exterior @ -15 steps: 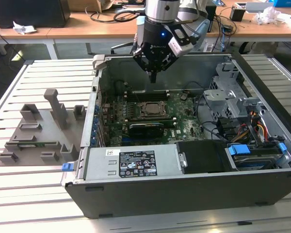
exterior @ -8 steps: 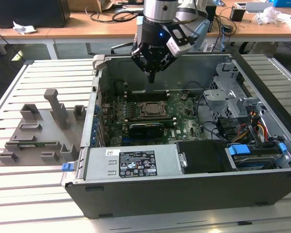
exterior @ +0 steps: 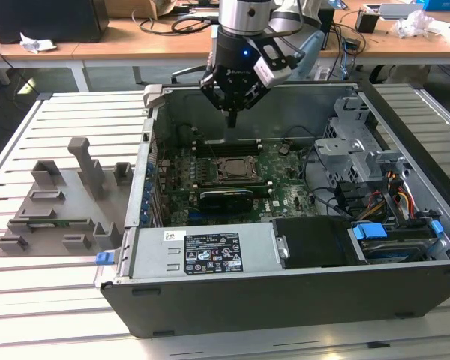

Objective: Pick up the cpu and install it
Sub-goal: 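Install the first cpu locking lever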

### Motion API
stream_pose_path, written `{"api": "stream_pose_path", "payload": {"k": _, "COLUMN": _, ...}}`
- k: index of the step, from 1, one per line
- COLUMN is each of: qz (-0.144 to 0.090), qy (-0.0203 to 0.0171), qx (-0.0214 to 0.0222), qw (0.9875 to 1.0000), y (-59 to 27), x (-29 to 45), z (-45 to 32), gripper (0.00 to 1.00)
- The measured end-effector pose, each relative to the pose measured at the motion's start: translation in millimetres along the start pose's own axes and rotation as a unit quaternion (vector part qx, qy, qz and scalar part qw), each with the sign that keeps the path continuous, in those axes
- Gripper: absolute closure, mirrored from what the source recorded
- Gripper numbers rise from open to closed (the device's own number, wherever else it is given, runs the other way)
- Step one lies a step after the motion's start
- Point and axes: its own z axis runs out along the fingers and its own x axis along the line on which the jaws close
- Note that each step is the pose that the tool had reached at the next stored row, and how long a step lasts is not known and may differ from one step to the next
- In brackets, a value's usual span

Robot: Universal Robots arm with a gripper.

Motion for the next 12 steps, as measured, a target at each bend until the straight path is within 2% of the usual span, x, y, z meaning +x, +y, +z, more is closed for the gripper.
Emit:
{"api": "stream_pose_path", "payload": {"k": 6, "qz": 0.0, "qy": 0.0, "qx": 0.0, "qw": 1.0, "y": 4.5, "x": 4.9, "z": 3.5, "gripper": 0.89}}
{"api": "stream_pose_path", "payload": {"k": 9, "qz": 0.0, "qy": 0.0001, "qx": 0.0, "qw": 1.0, "y": 8.1, "x": 26.8, "z": 7.2, "gripper": 0.89}}
{"api": "stream_pose_path", "payload": {"k": 12, "qz": 0.0, "qy": 0.0, "qx": -0.0001, "qw": 1.0, "y": 9.8, "x": 42.1, "z": 11.3, "gripper": 0.89}}
